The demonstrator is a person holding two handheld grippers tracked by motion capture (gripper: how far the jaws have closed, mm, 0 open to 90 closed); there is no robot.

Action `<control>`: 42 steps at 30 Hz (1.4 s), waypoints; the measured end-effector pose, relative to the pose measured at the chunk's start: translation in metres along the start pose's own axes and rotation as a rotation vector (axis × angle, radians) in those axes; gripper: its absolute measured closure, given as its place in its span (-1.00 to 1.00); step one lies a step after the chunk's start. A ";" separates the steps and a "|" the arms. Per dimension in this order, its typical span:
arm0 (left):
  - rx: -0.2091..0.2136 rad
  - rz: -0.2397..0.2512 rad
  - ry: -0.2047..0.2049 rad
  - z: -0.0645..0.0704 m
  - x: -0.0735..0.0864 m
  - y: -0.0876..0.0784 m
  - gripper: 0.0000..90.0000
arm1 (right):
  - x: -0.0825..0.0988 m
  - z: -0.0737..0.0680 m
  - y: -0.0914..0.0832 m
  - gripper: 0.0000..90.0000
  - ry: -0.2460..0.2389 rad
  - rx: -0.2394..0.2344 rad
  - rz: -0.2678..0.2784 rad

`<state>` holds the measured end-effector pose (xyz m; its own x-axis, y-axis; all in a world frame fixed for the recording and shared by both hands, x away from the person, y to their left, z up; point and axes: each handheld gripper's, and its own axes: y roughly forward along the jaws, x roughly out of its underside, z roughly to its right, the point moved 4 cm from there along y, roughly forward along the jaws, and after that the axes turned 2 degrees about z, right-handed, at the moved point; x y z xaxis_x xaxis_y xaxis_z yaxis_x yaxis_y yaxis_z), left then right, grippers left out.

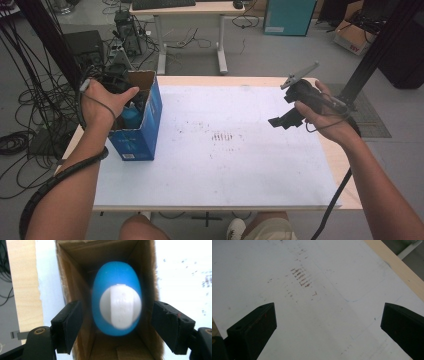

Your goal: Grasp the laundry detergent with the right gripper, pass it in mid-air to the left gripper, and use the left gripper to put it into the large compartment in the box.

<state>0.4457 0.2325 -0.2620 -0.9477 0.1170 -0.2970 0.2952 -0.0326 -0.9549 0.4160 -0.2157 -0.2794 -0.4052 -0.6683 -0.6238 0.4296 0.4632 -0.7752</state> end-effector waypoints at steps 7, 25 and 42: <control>0.029 0.064 0.034 0.006 0.005 -0.027 -0.60 | -0.006 -0.003 0.002 -0.99 0.013 -0.013 -0.018; 0.143 0.097 0.211 0.075 -0.013 -0.034 -0.78 | -0.013 0.007 0.019 -0.99 0.026 -0.011 -0.107; 0.210 0.082 0.231 0.106 -0.043 -0.008 -0.79 | -0.018 0.014 0.019 -0.99 0.005 0.009 -0.162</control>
<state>0.4717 0.1229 -0.2422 -0.8621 0.3269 -0.3871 0.3150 -0.2525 -0.9149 0.4434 -0.2029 -0.2816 -0.4738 -0.7309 -0.4911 0.3652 0.3444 -0.8649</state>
